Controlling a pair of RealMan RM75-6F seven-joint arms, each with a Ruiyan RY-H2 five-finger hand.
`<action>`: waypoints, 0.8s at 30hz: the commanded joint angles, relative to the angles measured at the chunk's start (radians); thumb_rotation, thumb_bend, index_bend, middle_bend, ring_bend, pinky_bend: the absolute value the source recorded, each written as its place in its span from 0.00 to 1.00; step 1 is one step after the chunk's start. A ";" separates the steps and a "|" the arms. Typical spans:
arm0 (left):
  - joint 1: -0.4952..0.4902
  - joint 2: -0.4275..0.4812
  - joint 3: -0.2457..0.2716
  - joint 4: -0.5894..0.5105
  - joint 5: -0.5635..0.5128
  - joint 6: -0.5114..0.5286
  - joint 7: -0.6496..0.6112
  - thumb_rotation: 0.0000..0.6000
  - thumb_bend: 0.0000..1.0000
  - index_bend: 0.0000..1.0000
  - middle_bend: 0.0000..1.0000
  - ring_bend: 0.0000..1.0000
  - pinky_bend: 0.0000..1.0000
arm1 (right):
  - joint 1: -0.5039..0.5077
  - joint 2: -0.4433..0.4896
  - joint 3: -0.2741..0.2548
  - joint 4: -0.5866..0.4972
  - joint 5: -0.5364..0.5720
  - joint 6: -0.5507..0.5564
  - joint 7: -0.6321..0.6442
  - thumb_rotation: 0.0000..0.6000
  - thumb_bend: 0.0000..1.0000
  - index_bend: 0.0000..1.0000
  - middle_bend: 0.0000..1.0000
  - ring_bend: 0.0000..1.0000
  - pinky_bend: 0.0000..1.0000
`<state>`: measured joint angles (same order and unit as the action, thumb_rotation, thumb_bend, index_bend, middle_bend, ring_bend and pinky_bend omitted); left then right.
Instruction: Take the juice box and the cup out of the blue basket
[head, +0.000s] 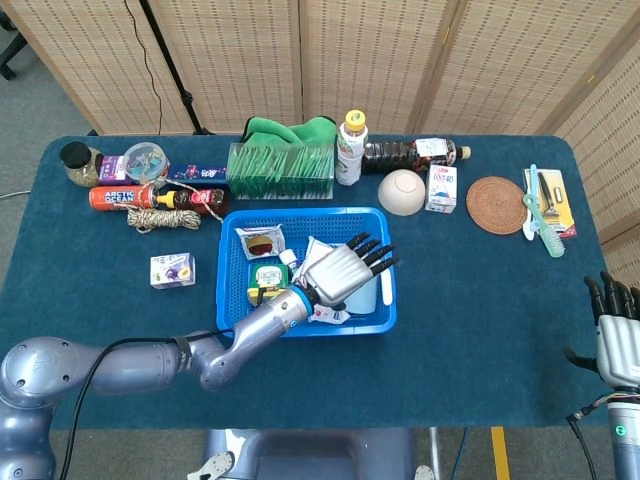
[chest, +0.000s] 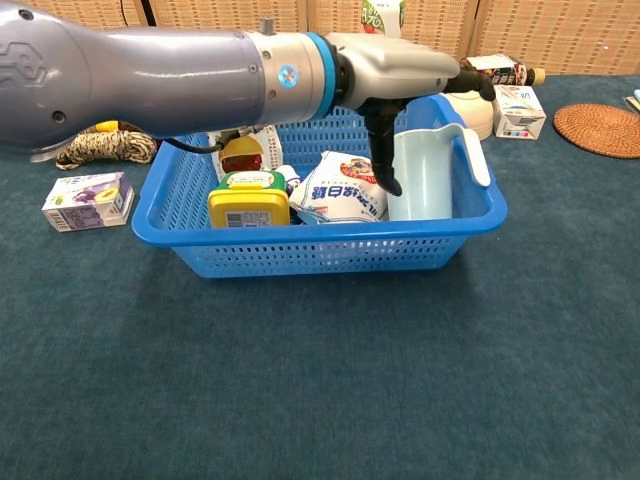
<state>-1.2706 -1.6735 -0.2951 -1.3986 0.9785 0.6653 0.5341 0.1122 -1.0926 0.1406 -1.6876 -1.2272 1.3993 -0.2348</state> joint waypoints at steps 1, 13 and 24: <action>-0.030 -0.022 -0.011 0.002 -0.036 0.026 0.021 1.00 0.11 0.00 0.00 0.00 0.01 | 0.002 -0.001 -0.001 0.002 0.001 -0.005 -0.001 1.00 0.00 0.00 0.00 0.00 0.00; -0.101 -0.102 -0.029 0.079 -0.108 0.050 0.008 1.00 0.28 0.08 0.04 0.09 0.25 | 0.004 -0.003 0.001 0.005 0.009 -0.006 -0.003 1.00 0.00 0.00 0.00 0.00 0.00; -0.121 -0.119 -0.005 0.130 -0.128 0.063 0.017 1.00 0.35 0.20 0.15 0.18 0.34 | 0.003 -0.001 0.002 0.006 0.013 -0.005 0.003 1.00 0.00 0.00 0.00 0.00 0.00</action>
<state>-1.3899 -1.7912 -0.3013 -1.2697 0.8522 0.7278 0.5496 0.1156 -1.0937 0.1428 -1.6816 -1.2147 1.3945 -0.2321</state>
